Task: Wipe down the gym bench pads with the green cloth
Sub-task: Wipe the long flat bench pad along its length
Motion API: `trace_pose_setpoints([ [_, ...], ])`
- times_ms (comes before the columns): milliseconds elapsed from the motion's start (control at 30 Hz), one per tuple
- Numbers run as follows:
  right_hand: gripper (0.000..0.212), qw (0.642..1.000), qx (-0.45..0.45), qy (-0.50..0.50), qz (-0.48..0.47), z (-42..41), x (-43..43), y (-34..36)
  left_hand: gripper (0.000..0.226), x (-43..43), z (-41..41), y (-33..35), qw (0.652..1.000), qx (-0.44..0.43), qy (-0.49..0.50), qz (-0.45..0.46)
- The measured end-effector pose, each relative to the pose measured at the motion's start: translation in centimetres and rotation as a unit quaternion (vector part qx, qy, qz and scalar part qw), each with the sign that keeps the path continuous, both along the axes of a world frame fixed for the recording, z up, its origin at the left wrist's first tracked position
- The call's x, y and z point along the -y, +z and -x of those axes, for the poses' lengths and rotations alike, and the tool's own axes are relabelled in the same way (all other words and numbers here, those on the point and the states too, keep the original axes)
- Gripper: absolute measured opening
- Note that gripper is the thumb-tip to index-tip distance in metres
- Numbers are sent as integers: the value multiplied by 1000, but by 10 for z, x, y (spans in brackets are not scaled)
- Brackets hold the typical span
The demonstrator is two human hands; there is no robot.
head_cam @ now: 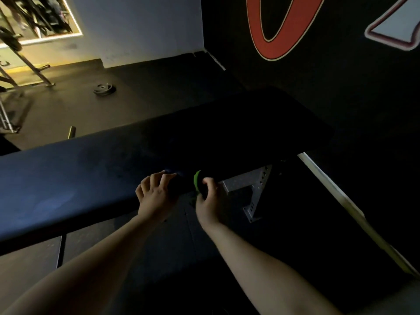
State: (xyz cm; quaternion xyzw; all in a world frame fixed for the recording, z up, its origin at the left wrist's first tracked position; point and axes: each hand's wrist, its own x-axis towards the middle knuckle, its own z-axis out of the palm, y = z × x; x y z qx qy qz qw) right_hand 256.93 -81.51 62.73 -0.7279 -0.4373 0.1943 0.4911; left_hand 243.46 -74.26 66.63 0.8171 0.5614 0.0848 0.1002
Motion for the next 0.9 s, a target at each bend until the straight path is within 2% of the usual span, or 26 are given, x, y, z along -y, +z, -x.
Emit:
trace_pose_setpoints([
  [167, 41, 985, 1, -163, -65, -89, -10, 26, 58, 2, -6, 1, 1000, 10, 17, 14],
  [300, 40, 984, 15, -176, -33, -84, -16, 33, 61, 2, -8, 3, 1000, 3, 20, 15],
  [433, 40, 990, 40, -137, 16, -33, -9, 22, 62, 3, -4, 6, 1000, 10, -1, 8],
  [567, 42, 992, 8, -122, -13, 7, -17, 22, 64, -1, 16, 14, 998, 9, -57, 10],
  [633, 40, 994, 13, -113, 3, 17, -16, 23, 61, -3, 25, 14, 998, 15, -68, 2],
  [700, 35, 996, 46, -72, 5, 50, -14, 22, 60, -5, 53, 15, 999, 9, -30, -13],
  [800, 21, 994, 94, 59, 1, 94, -10, 5, 66, -8, 82, 10, 1000, -15, 25, 1],
  [867, 17, 987, 118, 105, -5, 117, -10, 4, 67, -9, 98, 10, 1000, -13, 8, 3],
  [900, 22, 987, 111, 115, -6, 118, -10, 10, 67, -10, 100, 9, 1000, -14, -4, 0],
])
